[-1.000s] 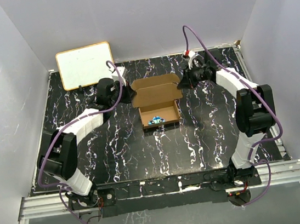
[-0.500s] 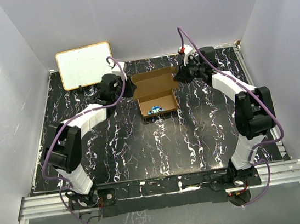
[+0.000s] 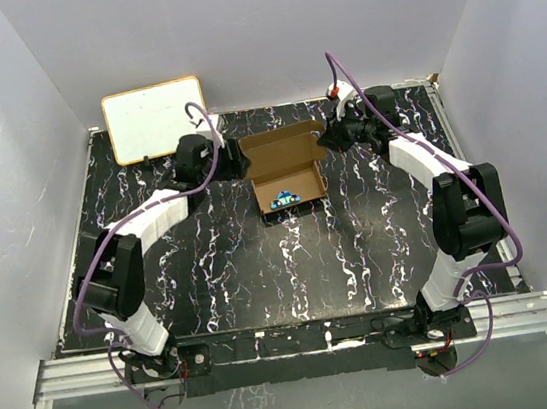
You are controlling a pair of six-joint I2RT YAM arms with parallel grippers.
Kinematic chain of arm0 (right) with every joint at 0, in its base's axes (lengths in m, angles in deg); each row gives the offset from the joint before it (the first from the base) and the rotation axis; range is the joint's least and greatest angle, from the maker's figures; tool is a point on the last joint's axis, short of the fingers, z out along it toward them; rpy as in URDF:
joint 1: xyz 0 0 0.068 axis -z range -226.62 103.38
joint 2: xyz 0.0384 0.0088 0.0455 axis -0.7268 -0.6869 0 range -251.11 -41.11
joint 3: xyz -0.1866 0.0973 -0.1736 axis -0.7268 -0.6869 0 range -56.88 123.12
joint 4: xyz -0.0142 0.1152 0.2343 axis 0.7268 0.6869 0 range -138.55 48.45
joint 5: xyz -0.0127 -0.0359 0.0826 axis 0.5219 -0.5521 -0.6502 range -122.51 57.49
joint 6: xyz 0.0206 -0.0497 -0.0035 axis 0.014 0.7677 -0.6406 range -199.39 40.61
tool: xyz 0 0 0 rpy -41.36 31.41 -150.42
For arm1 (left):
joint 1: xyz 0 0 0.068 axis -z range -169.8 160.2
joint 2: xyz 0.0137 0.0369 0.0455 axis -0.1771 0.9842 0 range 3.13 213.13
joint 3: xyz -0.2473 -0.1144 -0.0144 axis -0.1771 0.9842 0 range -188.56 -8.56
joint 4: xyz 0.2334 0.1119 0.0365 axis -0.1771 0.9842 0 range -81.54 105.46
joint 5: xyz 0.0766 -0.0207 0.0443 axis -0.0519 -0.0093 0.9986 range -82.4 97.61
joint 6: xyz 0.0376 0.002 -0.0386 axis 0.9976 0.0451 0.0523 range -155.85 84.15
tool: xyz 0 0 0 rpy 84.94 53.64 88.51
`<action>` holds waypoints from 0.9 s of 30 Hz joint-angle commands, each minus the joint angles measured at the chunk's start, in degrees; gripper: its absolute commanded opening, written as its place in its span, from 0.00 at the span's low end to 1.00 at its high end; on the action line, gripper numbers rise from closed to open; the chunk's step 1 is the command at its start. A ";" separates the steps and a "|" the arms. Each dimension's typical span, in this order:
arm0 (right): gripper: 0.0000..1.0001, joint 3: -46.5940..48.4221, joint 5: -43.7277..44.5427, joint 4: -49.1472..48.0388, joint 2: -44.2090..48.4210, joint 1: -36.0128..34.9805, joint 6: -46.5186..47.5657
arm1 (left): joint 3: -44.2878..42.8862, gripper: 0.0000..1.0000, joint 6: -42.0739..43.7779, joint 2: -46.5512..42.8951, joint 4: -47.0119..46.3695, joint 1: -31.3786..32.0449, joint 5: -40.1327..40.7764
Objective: Fold the paper box
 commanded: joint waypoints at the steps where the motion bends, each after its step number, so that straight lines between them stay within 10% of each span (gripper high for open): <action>1: 0.08 -0.02 -0.52 -4.37 2.67 -0.12 1.03 | -1.27 0.62 -1.82 -6.79 3.16 -2.18 -2.98; 14: 0.08 -0.29 -0.92 -4.54 2.23 -0.19 1.18 | -1.15 0.63 -5.40 -5.94 1.46 -13.45 -33.64; 27: 0.08 -0.03 -1.64 -4.54 1.71 -0.20 0.82 | -7.50 0.54 1.64 3.18 5.45 -12.43 -35.16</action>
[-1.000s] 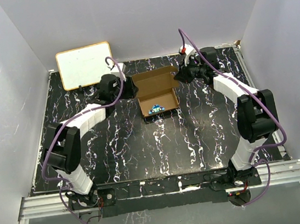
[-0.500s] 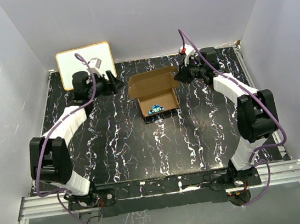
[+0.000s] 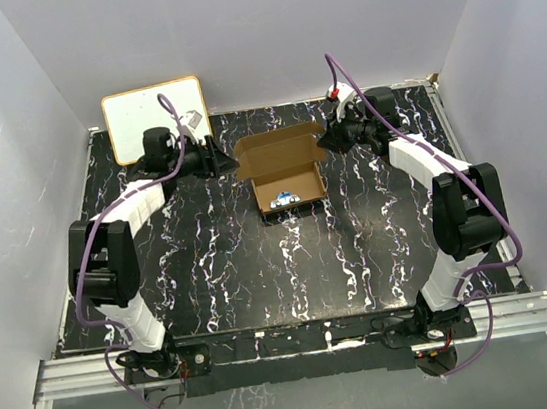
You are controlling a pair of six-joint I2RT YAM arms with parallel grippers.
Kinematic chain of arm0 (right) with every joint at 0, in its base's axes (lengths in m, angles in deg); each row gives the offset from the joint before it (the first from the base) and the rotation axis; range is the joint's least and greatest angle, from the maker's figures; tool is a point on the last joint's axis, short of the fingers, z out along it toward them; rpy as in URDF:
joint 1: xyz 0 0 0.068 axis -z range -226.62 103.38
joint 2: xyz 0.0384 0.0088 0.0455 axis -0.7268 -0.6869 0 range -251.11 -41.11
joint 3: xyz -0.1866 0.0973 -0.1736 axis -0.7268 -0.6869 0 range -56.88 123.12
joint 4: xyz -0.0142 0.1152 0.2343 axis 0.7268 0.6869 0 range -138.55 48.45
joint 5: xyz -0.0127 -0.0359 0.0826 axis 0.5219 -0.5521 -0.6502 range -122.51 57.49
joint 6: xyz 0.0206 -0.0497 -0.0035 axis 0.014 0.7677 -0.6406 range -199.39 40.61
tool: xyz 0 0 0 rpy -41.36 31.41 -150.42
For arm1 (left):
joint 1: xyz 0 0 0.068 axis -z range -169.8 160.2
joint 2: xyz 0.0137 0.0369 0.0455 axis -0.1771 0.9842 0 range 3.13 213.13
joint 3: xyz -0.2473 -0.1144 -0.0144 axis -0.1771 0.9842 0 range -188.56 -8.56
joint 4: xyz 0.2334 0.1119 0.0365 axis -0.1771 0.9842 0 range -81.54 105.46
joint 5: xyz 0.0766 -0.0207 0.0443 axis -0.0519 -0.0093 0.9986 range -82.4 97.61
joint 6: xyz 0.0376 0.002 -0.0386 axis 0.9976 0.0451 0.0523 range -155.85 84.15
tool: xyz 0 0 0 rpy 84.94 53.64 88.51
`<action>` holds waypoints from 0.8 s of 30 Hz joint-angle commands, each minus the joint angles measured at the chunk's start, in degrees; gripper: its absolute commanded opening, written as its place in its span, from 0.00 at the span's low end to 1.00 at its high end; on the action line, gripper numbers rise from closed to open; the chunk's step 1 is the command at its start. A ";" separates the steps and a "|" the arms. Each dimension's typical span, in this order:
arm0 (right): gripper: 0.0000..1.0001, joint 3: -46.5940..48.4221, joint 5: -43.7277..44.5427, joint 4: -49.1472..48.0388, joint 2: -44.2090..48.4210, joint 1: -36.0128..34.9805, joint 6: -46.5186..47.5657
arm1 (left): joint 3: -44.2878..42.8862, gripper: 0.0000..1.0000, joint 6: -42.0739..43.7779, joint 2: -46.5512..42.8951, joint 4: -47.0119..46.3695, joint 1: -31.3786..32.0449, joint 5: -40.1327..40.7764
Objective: Fold the paper box
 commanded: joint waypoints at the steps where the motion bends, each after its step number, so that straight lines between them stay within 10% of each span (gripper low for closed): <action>1: 0.08 0.61 -1.56 -4.22 1.66 -0.17 0.67 | -4.66 0.53 3.81 1.37 2.02 0.92 -1.39; 24: 0.08 0.60 -1.64 -4.08 1.70 -0.19 0.57 | -8.02 0.30 7.18 4.48 5.52 3.80 4.26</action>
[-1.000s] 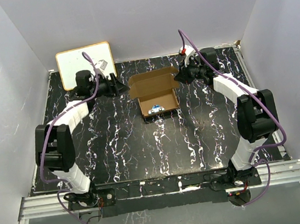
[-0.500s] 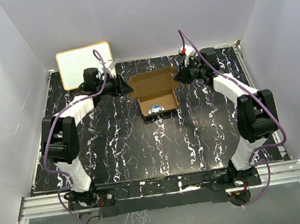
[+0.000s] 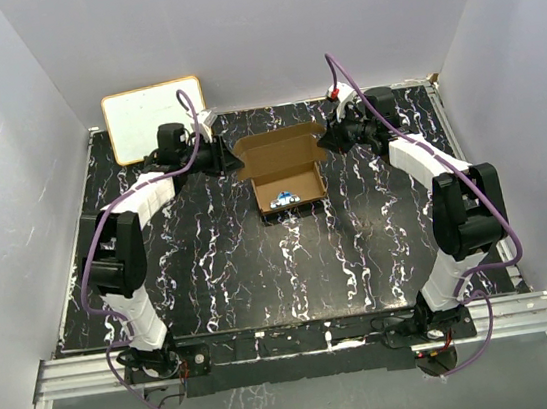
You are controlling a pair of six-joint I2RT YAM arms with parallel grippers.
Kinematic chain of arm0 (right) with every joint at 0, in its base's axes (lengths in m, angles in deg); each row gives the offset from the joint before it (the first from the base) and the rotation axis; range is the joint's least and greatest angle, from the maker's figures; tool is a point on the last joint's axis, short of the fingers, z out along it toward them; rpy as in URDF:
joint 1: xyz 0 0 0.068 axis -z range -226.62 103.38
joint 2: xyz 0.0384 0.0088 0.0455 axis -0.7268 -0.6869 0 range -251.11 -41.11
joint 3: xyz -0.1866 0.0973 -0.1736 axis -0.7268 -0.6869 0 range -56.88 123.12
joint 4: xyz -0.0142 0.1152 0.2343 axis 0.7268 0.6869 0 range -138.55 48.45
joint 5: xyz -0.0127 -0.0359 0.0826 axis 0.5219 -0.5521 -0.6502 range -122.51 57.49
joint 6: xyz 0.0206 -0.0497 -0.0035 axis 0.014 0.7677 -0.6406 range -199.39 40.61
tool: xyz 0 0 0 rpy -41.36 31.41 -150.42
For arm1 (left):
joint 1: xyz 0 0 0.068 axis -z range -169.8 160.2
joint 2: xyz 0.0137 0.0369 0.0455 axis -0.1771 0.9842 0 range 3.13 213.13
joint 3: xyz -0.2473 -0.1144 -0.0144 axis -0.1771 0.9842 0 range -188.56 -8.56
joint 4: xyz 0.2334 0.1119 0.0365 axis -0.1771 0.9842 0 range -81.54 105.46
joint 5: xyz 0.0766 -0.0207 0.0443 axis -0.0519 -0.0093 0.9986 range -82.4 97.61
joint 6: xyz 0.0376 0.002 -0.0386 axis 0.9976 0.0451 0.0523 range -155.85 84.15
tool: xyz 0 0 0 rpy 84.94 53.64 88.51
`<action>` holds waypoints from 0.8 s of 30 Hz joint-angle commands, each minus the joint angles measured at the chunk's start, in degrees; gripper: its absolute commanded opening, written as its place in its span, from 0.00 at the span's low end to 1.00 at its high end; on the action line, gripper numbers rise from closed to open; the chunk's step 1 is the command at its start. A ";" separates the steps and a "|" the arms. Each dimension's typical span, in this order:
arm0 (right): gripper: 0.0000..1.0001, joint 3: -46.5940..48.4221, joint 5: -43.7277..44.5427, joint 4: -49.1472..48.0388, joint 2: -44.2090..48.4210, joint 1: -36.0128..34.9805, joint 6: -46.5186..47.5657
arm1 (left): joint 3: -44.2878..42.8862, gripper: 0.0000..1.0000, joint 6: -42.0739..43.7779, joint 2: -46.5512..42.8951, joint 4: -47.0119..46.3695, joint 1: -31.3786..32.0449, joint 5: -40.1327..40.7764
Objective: Fold the paper box
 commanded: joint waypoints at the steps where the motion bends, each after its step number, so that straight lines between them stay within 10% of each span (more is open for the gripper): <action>1: 0.08 0.60 -1.56 -4.10 1.68 -0.20 0.53 | -2.07 0.30 1.46 -1.06 1.06 0.40 1.55; 8: 0.08 0.56 -1.60 -4.11 1.70 -0.18 0.60 | -1.98 0.25 1.69 -1.80 1.16 0.59 2.57; 14: 0.08 0.53 -1.63 -4.11 1.79 -0.44 0.38 | -1.06 0.00 2.06 -2.37 0.50 1.74 4.19; 24: 0.08 -0.01 5.06 -6.94 1.76 -2.87 -1.49 | 3.61 0.00 -1.39 -5.83 -6.83 6.78 18.38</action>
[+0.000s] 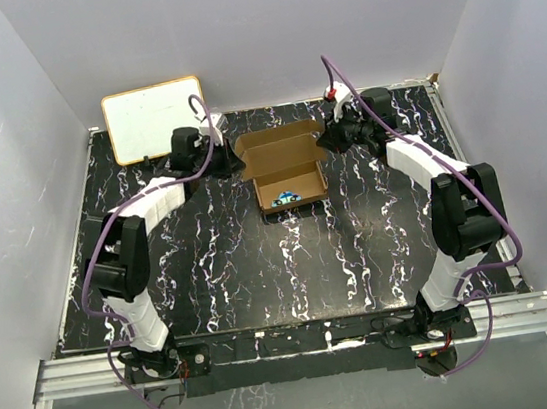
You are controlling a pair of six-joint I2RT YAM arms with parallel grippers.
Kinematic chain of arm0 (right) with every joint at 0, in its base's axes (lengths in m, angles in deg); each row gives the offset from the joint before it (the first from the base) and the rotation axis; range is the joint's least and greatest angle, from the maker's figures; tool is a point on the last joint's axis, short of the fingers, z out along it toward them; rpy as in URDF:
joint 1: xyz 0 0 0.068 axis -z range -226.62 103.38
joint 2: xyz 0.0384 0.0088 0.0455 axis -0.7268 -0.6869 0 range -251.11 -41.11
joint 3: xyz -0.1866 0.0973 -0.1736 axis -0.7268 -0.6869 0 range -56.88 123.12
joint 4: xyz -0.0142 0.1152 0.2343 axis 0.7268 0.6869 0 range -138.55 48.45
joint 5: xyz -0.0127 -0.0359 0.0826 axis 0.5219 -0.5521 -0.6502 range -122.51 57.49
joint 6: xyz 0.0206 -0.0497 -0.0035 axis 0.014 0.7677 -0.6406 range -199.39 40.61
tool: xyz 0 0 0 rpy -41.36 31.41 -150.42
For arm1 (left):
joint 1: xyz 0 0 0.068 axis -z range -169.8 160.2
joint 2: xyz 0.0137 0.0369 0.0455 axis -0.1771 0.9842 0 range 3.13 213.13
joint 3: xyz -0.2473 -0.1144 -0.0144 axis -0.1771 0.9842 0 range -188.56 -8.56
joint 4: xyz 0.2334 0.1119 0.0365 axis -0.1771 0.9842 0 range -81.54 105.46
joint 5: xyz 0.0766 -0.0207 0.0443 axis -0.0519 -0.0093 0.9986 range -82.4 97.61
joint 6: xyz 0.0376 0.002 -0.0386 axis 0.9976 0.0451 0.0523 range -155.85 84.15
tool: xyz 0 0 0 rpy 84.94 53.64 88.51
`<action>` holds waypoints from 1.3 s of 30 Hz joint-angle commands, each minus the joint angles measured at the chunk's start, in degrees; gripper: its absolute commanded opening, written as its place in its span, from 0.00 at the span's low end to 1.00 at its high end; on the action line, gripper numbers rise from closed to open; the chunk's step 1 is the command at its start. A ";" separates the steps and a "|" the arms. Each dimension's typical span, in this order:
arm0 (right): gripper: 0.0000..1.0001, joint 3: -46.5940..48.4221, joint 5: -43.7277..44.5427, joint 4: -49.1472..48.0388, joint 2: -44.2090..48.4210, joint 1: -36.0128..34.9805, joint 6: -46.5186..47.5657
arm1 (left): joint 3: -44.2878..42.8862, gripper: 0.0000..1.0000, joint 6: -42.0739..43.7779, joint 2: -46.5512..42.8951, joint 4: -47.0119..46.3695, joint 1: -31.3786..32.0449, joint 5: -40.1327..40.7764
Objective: Fold the paper box
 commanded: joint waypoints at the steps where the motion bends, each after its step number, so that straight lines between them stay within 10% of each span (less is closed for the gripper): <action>1: 0.08 -0.45 3.44 -7.43 1.85 -2.00 -1.50 | 2.09 0.00 -2.39 -5.23 -5.59 3.01 8.90; 13: 0.08 -7.55 17.75 -22.44 1.80 -5.40 -9.88 | 5.65 0.00 -4.07 -5.67 -15.46 10.79 29.53; 39: 0.13 -21.22 30.68 -42.87 2.58 -10.16 -14.30 | 8.44 0.00 -3.80 -0.87 -22.42 17.46 42.04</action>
